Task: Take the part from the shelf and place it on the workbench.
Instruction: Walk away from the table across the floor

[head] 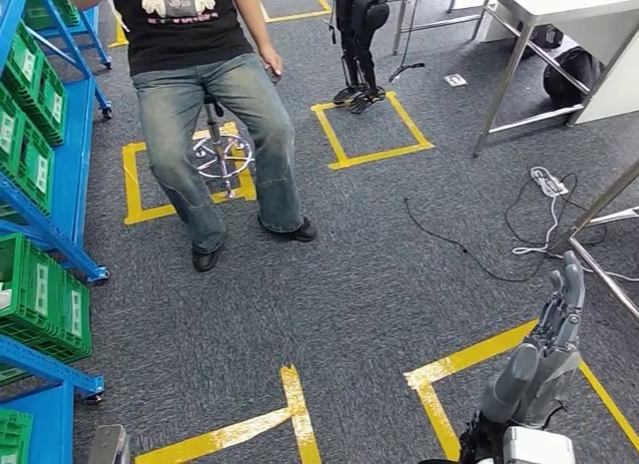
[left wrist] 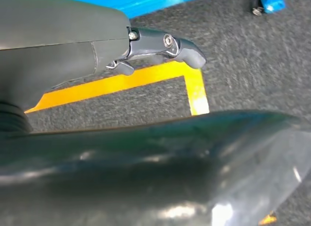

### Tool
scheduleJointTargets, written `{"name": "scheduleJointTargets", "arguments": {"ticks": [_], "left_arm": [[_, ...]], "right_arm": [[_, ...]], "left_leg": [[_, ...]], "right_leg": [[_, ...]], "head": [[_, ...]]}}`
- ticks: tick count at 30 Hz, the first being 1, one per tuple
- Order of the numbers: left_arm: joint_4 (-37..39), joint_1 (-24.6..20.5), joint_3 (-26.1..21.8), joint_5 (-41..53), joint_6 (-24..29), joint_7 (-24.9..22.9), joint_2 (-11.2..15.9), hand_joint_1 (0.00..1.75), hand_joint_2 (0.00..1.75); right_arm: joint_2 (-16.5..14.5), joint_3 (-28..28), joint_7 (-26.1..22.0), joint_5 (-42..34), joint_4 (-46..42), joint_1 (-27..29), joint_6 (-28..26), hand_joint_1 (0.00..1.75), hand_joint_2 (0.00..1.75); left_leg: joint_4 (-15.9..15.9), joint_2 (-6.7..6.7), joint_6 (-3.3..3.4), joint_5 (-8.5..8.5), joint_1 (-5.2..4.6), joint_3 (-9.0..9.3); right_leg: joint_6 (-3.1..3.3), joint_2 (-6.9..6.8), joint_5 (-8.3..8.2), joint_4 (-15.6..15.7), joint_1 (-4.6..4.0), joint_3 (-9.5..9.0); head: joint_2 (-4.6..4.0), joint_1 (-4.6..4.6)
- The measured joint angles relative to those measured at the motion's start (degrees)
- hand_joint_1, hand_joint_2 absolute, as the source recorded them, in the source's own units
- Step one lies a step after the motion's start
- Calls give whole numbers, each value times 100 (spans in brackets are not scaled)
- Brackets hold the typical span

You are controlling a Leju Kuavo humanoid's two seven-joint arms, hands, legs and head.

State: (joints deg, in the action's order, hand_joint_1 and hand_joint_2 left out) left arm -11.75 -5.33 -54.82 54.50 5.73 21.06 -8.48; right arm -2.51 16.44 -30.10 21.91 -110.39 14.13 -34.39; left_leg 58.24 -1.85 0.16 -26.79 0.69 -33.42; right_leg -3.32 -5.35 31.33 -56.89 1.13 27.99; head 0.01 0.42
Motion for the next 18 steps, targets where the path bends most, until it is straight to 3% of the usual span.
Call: {"name": "scheduleJointTargets", "arguments": {"ticks": [1,3,5,6,7,8,10,12,14,16,18], "left_arm": [[-1,-3,0,5,1,-1,0,0,0],[-1,-23,-1,14,4,-5,1,0,0],[-1,-34,-1,20,8,-10,3,0,0],[-1,-33,-1,22,8,-12,3,0,0],[-1,-32,-2,24,7,-13,-1,0,0],[-1,-33,-2,26,7,-14,-4,0,0],[-1,-47,-3,28,6,-15,-14,0,0],[-1,-56,-5,28,4,-16,-17,0,0],[0,-39,-7,29,2,-17,-11,0,0],[1,-26,-7,30,2,-19,-10,0,0],[1,-45,-7,30,2,-19,-14,0,0]], "right_arm": [[1,-1,-2,-1,-4,4,-4,0,0],[4,-3,-4,0,-13,30,-13,0,0],[10,-6,-4,-1,-16,68,-16,0,0],[14,-8,-4,-1,-16,84,-19,0,0],[20,-10,-5,-2,-16,94,-22,0,0],[24,-12,-5,-2,-18,99,-25,0,0],[29,-15,-7,-3,-28,108,-29,0,0],[30,-18,-5,-4,-41,120,-31,0,0],[31,-20,-5,-4,-49,121,-34,0,0],[31,-23,-7,-2,-59,119,-35,0,0],[31,-28,-7,-3,-72,128,-34,0,0]], "left_leg": [[-15,52,44,12,0,3],[-23,164,109,19,-20,1],[-22,306,147,13,-65,3],[-21,386,155,9,-86,10],[-20,472,158,7,-102,22],[-19,555,160,4,-111,36],[-4,709,156,-1,-127,36],[7,835,123,8,-124,-11],[7,938,68,23,-109,-49],[178,755,15,-95,-125,-122],[746,425,-46,-415,-122,-378]], "right_leg": [[-11,145,119,-171,10,79],[11,444,492,-915,2,448],[58,517,709,-1661,-24,869],[89,528,645,-1747,-38,960],[127,548,465,-1591,-55,938],[168,604,213,-1238,-73,816],[235,857,-166,-462,-86,527],[247,1004,-234,-125,-86,376],[256,904,-237,-70,-79,320],[303,760,-258,-15,-61,272],[342,589,-254,15,-60,233]], "head": [[0,8],[-1,32],[-1,43],[-1,43],[-1,43],[-1,43],[-1,40],[-1,41],[-1,42],[-1,25],[0,7]]}}
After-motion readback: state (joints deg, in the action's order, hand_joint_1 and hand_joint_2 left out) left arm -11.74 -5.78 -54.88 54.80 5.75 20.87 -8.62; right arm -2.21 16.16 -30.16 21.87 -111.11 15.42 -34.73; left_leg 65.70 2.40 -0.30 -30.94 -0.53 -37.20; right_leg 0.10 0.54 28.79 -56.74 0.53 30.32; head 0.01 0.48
